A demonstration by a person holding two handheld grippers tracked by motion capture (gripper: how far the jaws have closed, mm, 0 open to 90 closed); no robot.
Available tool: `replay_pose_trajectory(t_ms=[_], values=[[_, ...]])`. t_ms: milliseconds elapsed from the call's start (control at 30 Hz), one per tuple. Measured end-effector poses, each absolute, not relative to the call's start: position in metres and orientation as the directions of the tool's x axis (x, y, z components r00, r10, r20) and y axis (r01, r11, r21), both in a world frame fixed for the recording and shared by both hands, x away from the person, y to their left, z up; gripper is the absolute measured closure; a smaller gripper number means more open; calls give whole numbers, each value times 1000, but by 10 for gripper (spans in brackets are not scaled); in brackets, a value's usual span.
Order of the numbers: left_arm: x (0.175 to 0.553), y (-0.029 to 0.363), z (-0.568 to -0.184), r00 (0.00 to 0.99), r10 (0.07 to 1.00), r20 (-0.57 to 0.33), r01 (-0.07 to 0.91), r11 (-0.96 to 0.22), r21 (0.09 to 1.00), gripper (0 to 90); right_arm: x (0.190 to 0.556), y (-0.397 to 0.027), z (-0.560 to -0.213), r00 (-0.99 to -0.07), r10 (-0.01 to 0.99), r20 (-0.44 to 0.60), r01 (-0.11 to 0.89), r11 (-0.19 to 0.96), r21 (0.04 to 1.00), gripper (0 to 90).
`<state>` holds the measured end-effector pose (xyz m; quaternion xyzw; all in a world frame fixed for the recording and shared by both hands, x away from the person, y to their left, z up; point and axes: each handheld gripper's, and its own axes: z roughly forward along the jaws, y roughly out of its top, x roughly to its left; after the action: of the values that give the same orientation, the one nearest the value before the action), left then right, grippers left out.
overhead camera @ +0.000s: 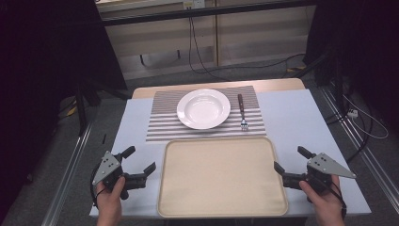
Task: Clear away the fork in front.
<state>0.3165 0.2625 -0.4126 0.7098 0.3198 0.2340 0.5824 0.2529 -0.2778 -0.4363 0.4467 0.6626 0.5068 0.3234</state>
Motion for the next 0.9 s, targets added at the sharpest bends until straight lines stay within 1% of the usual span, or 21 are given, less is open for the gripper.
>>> replay_pose_trajectory(t_ms=[133,300,367,567,667,900], values=[[318,262,-414,688,724,-45,189,-118,975,17,252,-276,-437,-393,919,11,273,106,956,20],[317,260,-415,695,719,-24,190,-151,970,18,250,-279,-435,-393,919,18,270,96,958,15],[317,259,-412,692,721,-34,182,-129,975,17,252,-278,-434,-393,919,9,279,110,954,16],[317,258,-413,704,709,-38,180,-127,975,17,253,-279,-431,-388,922,8,278,109,954,17],[317,258,-413,706,707,-41,175,-118,978,17,260,-277,-427,-382,924,-17,274,131,953,17],[316,257,-414,715,698,-39,170,-120,978,17,273,-273,-422,-379,925,-20,286,137,948,22]])
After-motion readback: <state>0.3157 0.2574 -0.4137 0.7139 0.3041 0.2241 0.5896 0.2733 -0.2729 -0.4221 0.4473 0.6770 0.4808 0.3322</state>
